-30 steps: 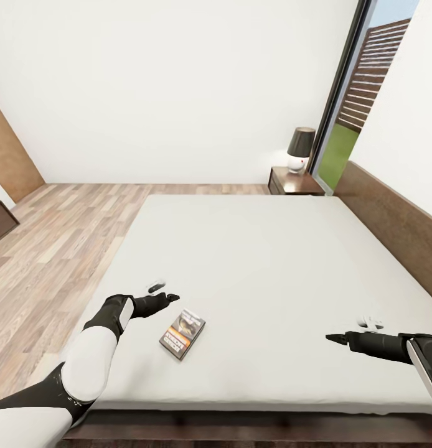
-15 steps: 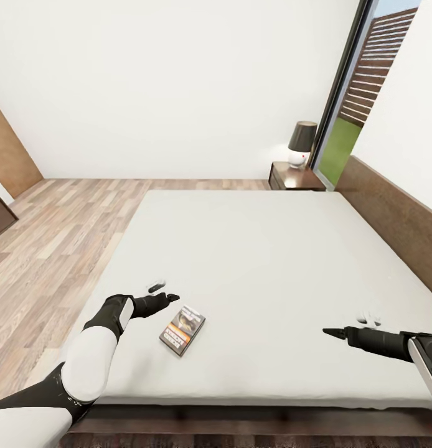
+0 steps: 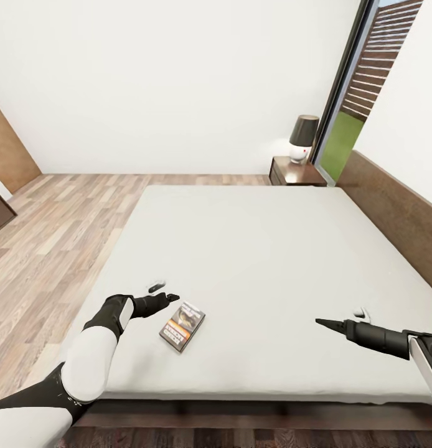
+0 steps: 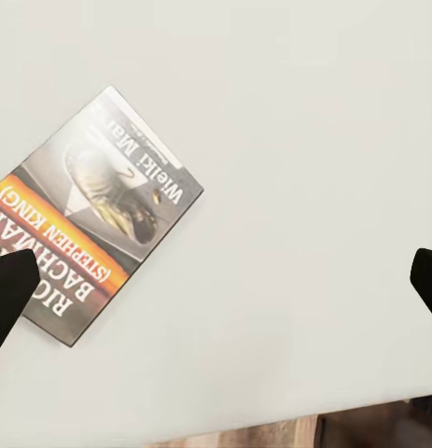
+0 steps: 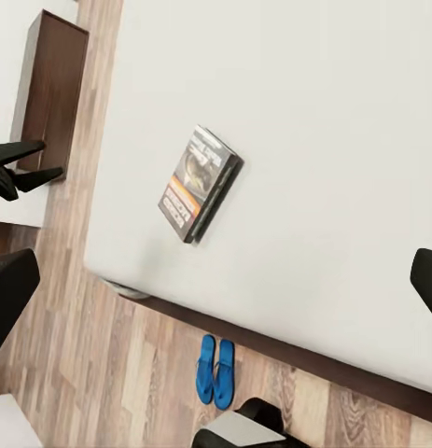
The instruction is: In the bedroom, move the book from the bed onto either nightstand, and place the two sandals side by side next to the bed.
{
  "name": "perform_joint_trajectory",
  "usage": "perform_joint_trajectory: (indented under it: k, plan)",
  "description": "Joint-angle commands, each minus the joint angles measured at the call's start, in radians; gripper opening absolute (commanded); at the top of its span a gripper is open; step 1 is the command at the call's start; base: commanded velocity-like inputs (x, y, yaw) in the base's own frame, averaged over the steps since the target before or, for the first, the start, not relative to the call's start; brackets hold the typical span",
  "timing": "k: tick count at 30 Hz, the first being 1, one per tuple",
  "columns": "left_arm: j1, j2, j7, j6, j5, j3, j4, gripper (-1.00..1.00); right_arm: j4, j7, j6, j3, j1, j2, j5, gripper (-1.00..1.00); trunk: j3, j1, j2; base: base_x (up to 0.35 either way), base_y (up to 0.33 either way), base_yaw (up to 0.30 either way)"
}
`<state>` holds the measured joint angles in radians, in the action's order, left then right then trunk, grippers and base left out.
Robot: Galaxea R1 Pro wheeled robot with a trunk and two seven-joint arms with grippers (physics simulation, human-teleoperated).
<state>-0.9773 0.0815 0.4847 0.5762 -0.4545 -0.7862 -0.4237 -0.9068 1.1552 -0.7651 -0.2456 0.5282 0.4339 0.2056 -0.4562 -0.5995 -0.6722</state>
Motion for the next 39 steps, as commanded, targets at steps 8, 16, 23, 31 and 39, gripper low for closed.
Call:
perform_joint_trajectory:
  k: [8, 16, 23, 31, 39]
  plan:
    - [-0.001, 0.001, 0.008, 0.005, -0.010, -0.008, -0.003, 1.00, -0.001, 0.000, -0.006, -0.006, 0.001, 0.002, 0.003, 1.00, -0.014, 0.000, -0.001, 0.000, 0.000, 0.000]
    - [-0.001, 0.001, 0.008, 0.006, -0.010, -0.008, -0.003, 1.00, -0.001, 0.003, -0.006, -0.008, 0.001, 0.003, 0.007, 1.00, -0.027, 0.000, -0.001, 0.000, 0.000, 0.000]
    - [-0.001, 0.001, 0.008, 0.005, -0.010, -0.008, -0.003, 1.00, -0.003, 0.005, -0.006, -0.007, 0.001, 0.003, 0.013, 1.00, -0.038, 0.000, -0.001, 0.000, 0.000, 0.000]
    - [0.000, 0.001, 0.008, 0.005, -0.010, -0.008, -0.003, 1.00, -0.004, 0.007, -0.008, -0.003, 0.001, 0.003, 0.016, 1.00, -0.050, 0.000, -0.001, 0.000, 0.000, 0.000]
    - [-0.001, 0.001, 0.008, 0.006, -0.010, -0.008, -0.003, 1.00, -0.006, 0.056, -0.008, 0.001, 0.000, 0.003, 0.008, 1.00, -0.063, 0.000, -0.001, 0.000, 0.000, 0.000]
